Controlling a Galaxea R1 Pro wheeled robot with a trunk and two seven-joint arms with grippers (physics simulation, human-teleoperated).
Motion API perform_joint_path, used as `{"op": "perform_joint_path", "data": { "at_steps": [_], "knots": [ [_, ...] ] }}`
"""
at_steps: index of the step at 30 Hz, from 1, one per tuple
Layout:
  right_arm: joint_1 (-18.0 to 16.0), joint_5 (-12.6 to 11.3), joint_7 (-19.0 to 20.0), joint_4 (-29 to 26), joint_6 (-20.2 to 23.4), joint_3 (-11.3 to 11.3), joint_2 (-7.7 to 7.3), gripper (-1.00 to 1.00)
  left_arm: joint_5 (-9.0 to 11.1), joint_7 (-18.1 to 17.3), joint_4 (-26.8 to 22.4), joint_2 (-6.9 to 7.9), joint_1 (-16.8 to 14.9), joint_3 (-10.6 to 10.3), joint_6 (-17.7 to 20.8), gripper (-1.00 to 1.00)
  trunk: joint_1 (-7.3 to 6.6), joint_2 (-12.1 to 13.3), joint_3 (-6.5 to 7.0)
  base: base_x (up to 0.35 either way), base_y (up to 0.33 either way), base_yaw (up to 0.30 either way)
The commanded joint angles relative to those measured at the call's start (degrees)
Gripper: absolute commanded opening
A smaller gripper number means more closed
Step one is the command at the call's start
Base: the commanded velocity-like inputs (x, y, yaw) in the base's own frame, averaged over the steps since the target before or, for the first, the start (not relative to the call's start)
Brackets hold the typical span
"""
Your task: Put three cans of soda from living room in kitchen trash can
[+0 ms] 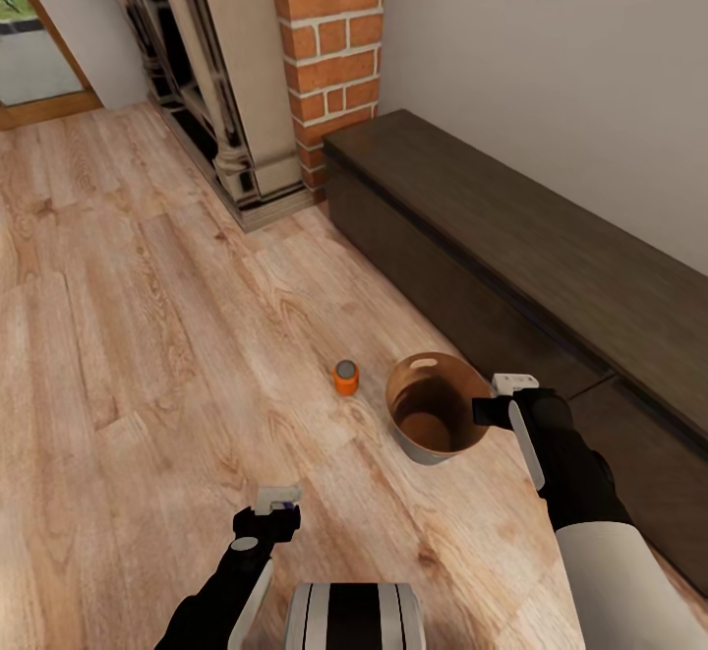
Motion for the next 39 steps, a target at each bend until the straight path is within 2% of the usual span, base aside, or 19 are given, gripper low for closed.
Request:
{"op": "perform_joint_path", "data": {
  "at_steps": [1, 12, 13, 39],
  "knots": [
    [0.0, -0.8, 0.2, 1.1, 0.0, 0.0, 0.02, -1.0, 0.0, 0.0, 0.0, -0.01, 0.0, 0.0, 0.0, 1.0, 0.77, 0.0, -0.1, 0.0, 0.0, 0.0],
    [0.0, -0.8, 0.2, 1.2, 0.0, 0.0, 0.02, -1.0, 0.0, 0.0, 0.0, -0.01, -0.1, 0.0, 0.0, 1.0, 0.77, 0.0, -0.56, 0.0, 0.0, 0.0],
    [0.0, -0.8, 0.2, 1.2, 0.0, 0.0, 0.04, -1.0, 0.0, 0.0, 0.0, -0.01, 0.0, 0.0, 0.0, -1.0, 0.77, 0.0, -0.56, 0.0, 0.0, 0.0],
    [0.0, -0.8, 0.2, 1.1, 0.0, 0.0, 0.11, -1.0, 0.0, 0.0, 0.0, 0.16, 0.0, 0.2, 0.0, -1.0, 0.77, 0.0, -0.38, 0.0, 0.0, 0.0]
  ]
}}
